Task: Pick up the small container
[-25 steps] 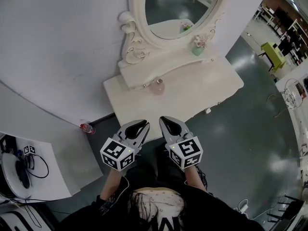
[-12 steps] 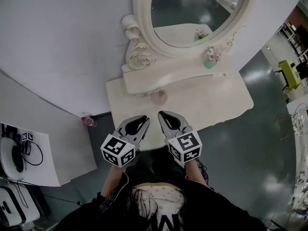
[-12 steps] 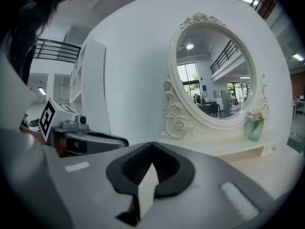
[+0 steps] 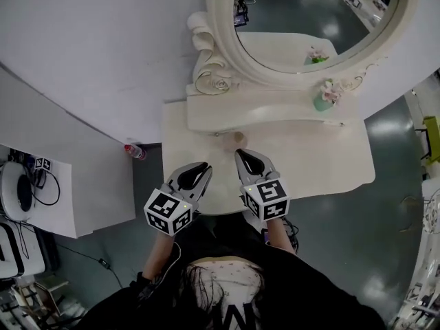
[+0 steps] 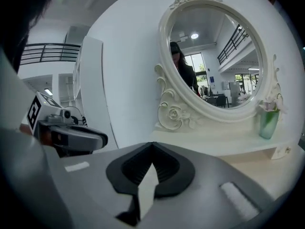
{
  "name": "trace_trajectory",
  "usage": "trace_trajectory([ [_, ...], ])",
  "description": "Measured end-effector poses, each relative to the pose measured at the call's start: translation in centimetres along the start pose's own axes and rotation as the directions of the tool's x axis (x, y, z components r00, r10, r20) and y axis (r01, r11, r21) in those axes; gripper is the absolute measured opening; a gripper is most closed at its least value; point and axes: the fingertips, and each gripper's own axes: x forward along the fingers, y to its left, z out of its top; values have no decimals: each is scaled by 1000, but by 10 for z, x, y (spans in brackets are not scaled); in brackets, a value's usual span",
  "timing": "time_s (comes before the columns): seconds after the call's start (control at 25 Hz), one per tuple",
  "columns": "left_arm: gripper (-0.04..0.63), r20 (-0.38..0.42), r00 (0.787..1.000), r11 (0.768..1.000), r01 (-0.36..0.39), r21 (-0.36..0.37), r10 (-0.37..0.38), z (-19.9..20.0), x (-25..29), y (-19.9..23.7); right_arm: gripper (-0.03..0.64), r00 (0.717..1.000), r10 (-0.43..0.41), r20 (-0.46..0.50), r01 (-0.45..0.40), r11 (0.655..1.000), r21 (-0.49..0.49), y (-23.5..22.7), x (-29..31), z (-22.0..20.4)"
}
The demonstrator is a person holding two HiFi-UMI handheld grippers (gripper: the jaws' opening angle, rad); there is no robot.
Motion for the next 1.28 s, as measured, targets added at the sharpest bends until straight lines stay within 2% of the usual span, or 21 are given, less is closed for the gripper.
trace_trajectory([
  [0.44, 25, -22, 995, 992, -103, -74, 102, -16, 17, 16, 10, 989, 50, -138, -61, 996, -73, -45, 35, -39],
  [0.52, 25, -27, 993, 989, -114, -90, 112, -20, 21, 18, 80, 983, 72, -170, -87, 993, -78, -48, 40, -47],
  [0.76, 25, -52, 988, 981, -151, -120, 146, -31, 23, 27, 150, 961, 110, -254, -147, 981, -128, -56, 53, -73],
  [0.96, 29, -78, 984, 976, -168, -136, 159, -42, 25, 32, 169, 963, 124, -238, -154, 982, -108, -63, 70, -79],
  [1.12, 38, -94, 981, 972, -182, -151, 169, -49, 26, 33, 169, 969, 147, -198, -173, 978, -118, -62, 85, -76],
  [1.28, 38, -102, 980, 970, -186, -157, 172, -53, 26, 33, 169, 964, 158, -213, -192, 969, -152, -60, 97, -84],
])
